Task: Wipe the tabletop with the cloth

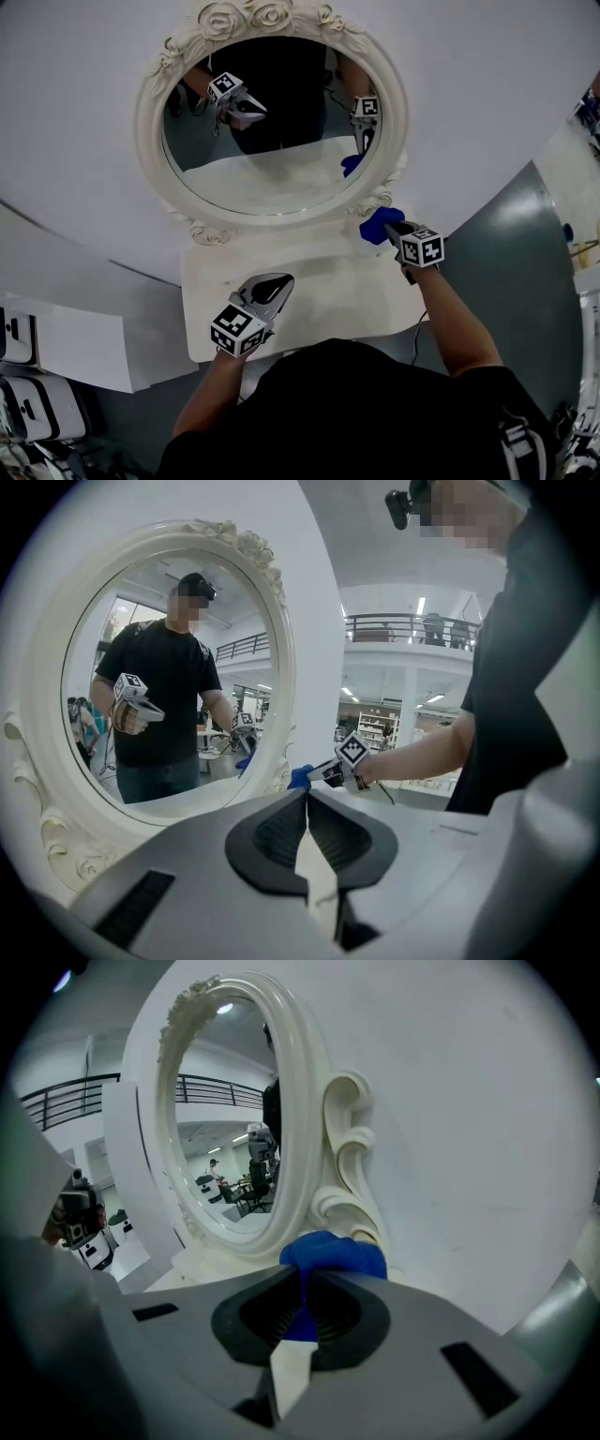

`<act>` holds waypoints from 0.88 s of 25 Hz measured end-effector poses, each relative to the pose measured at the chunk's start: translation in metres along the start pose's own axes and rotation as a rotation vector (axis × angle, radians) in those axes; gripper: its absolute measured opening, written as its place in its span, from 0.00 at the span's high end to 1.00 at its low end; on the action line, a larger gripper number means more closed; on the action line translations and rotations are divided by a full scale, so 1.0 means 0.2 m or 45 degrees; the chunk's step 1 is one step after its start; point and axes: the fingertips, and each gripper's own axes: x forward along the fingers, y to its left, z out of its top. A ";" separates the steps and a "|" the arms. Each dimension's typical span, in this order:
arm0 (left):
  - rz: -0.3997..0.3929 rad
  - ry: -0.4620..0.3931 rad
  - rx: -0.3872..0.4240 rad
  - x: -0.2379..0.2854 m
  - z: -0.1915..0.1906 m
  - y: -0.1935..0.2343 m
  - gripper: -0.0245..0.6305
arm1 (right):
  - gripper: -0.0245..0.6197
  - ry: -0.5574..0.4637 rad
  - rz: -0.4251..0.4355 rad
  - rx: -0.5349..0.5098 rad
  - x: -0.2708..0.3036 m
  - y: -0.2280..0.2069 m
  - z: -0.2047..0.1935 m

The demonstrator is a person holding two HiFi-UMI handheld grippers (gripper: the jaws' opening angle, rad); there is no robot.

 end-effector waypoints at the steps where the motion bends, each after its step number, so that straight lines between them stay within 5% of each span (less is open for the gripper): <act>1: -0.001 -0.002 0.006 -0.02 0.01 0.00 0.94 | 0.94 -0.026 0.000 -0.006 -0.03 0.03 0.05; 13: -0.005 -0.040 0.062 -0.18 0.08 0.00 0.94 | 0.94 -0.256 -0.019 -0.083 -0.37 0.39 0.44; 22: 0.010 -0.051 0.049 -0.28 0.06 0.01 0.94 | 0.94 -0.323 -0.027 -0.203 -0.49 0.63 0.51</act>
